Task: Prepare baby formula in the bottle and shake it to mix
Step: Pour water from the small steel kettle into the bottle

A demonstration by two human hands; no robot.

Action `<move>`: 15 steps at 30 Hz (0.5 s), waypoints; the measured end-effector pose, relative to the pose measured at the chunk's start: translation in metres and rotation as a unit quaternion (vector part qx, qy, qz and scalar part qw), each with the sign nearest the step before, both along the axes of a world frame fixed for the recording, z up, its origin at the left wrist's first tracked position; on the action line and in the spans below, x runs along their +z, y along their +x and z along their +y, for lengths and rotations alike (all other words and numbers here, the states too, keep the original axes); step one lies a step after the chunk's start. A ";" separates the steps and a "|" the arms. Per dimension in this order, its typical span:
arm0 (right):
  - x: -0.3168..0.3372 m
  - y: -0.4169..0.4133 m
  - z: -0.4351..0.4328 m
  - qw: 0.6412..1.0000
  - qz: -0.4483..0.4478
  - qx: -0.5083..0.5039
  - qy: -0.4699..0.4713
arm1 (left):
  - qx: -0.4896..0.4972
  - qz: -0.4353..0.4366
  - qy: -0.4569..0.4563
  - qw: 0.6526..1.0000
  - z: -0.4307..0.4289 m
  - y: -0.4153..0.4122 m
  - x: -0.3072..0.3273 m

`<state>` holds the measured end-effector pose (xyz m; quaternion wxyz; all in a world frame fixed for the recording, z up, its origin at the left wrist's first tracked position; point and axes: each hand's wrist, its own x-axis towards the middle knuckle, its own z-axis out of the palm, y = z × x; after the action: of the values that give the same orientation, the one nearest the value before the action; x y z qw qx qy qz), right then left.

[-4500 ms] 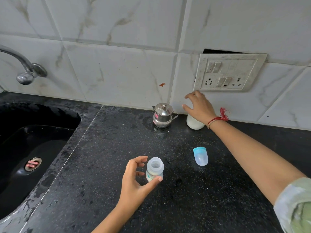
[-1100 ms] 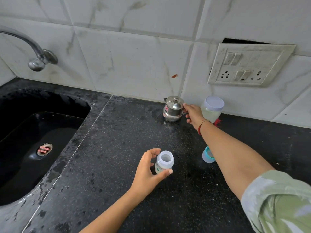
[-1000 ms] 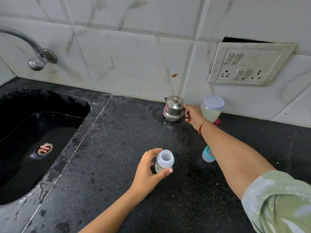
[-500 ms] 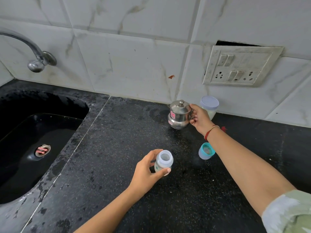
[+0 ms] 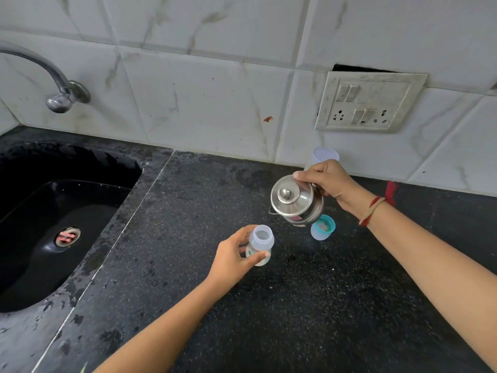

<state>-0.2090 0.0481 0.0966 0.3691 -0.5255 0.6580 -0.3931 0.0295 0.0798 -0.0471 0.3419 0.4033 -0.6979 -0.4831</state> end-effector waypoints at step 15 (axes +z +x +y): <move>0.014 0.035 0.022 0.964 0.247 0.089 -0.042 | 0.005 -0.009 0.011 1.000 -0.002 -0.001 -0.004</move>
<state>-0.1745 0.0701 0.1110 0.2060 -0.6777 0.6622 -0.2445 0.0284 0.0775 -0.0511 0.3328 0.4149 -0.6938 -0.4856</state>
